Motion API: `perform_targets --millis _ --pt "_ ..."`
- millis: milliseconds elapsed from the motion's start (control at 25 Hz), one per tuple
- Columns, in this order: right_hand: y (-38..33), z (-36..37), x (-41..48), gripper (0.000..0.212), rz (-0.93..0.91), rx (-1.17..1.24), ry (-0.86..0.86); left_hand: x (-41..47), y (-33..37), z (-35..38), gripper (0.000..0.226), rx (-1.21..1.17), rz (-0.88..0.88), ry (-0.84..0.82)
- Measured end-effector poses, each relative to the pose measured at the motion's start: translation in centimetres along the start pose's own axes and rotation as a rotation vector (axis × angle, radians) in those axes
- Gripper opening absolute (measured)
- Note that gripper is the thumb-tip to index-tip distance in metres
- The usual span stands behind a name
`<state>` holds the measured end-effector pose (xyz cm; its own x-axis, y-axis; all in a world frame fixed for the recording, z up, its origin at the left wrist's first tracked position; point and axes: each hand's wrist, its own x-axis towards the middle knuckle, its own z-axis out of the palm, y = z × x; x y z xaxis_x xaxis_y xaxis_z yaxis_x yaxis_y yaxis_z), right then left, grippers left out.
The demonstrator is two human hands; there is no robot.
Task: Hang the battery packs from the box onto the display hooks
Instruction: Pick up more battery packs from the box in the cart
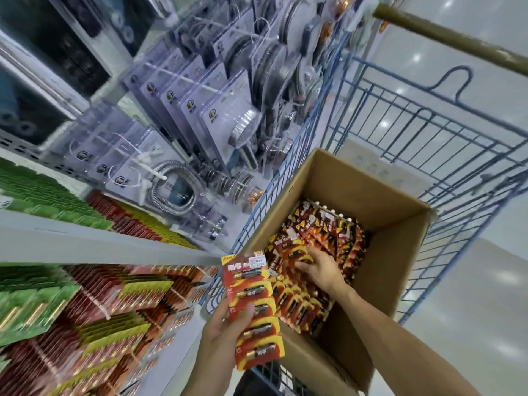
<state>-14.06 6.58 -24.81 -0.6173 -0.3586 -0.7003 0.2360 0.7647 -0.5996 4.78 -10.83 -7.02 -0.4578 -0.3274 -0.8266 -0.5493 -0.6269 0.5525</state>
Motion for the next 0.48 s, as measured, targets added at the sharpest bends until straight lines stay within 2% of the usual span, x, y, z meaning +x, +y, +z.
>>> perform_targets --millis 160,280,480 --pt "-4.2 -3.6 -7.2 0.03 -0.182 0.443 0.167 -1.5 2.0 0.5 0.049 -0.038 0.068 -0.052" --pt "-8.4 -6.5 -15.0 0.028 -0.244 0.689 0.184 -3.7 3.3 0.5 0.042 -0.049 0.175 -0.108" --pt "-11.4 -7.9 -25.4 0.029 -0.397 0.803 0.111 -10.3 4.2 -0.6 0.042 -0.055 0.439 -0.166"
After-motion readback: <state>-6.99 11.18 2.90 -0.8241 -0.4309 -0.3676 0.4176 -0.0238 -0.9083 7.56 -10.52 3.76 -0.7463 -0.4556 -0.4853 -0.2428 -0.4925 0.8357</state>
